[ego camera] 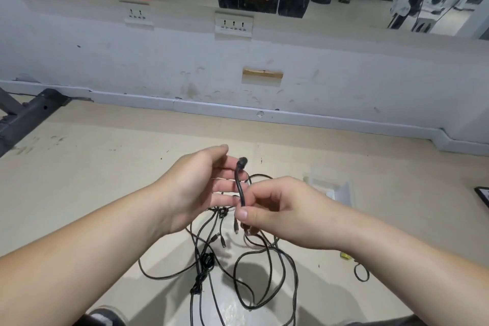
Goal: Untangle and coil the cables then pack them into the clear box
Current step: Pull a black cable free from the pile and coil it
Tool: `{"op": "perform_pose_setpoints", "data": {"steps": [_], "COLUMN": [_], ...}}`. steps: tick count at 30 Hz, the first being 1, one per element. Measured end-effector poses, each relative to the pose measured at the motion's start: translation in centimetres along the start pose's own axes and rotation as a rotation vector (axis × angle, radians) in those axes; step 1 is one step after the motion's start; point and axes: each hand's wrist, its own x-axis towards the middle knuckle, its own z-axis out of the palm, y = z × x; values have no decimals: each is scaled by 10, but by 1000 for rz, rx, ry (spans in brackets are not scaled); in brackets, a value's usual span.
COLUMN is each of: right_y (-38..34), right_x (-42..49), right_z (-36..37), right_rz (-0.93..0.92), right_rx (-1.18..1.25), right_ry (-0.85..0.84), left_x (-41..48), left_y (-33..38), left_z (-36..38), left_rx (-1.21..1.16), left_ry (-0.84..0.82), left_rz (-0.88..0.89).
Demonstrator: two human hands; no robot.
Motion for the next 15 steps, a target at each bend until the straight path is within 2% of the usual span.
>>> {"op": "perform_pose_setpoints", "data": {"steps": [1, 3, 6, 8, 10, 11, 12, 15], "right_y": [0, 0, -2, -6, -5, -4, -2, 4], "right_x": [0, 0, -2, -2, -1, 0, 1, 5], "right_z": [0, 0, -7, -20, -35, -40, -42, -34], "right_rz": [0, 2, 12, 24, 7, 12, 30, 78], "right_rx": [-13, -45, -233, -170, 43, 135, 207, 347], "right_ry": [-4, -33, 13, 185, 416, 471, 453, 188], "left_x": [-2, -5, -8, -6, -5, -6, -7, -9], "left_y": [1, -1, -1, 0, 5, 7, 9, 11], "left_z": [1, 3, 6, 4, 1, 0, -2, -2], "left_rx": [-34, 44, 141, 149, 142, 150, 162, 178], "left_ry": [-51, -117, -122, -66, -53, -82, -125, -198], "left_rz": [-9, 36, 117, 145, 144, 144, 146, 164]}}
